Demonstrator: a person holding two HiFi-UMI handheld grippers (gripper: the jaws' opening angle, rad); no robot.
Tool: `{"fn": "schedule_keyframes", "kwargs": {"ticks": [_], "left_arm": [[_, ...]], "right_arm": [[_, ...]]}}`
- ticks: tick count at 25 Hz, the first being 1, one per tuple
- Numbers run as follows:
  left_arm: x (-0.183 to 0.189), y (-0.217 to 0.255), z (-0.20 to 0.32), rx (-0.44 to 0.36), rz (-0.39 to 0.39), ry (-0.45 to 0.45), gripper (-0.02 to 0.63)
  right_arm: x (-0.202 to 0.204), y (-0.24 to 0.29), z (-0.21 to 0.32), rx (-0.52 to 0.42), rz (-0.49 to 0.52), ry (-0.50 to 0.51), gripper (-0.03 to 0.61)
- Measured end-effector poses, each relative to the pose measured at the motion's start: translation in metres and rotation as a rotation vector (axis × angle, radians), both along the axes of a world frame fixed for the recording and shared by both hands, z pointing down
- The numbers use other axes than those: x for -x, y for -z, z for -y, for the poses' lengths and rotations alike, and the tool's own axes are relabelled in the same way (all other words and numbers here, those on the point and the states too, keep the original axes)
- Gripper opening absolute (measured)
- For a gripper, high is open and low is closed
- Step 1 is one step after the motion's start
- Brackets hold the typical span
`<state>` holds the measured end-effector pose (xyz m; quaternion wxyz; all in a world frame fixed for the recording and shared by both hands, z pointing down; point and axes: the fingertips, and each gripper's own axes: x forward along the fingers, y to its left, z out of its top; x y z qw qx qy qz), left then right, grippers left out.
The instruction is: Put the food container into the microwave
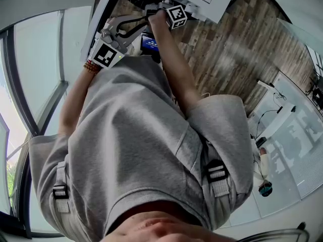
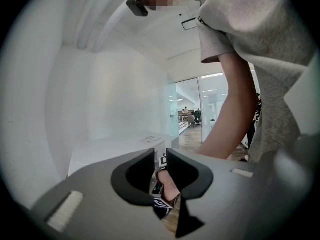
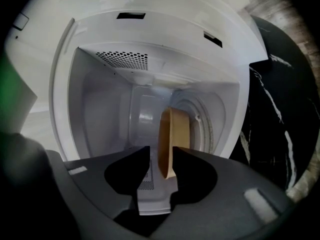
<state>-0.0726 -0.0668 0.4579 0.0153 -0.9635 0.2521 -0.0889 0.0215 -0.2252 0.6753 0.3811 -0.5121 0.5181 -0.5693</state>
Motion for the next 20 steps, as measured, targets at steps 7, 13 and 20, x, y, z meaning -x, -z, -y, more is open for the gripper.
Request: {"fn": "schedule_keyframes", "kwargs": {"ticks": [7,13,20], "left_arm": [[-0.006,0.001,-0.002,-0.011,-0.006,0.005,0.074],[-0.013,0.001,-0.005,-0.012,-0.009,0.012,0.074],[-0.024,-0.002,-0.008,-0.004,-0.015,0.029,0.074]], "right_arm": [[0.011,-0.001,-0.01,0.004,-0.007,0.051,0.14],[0.022,0.0,-0.017,-0.008,0.005,0.115,0.14],[0.034,0.003,-0.023,-0.019,-0.007,0.212,0.135]]}}
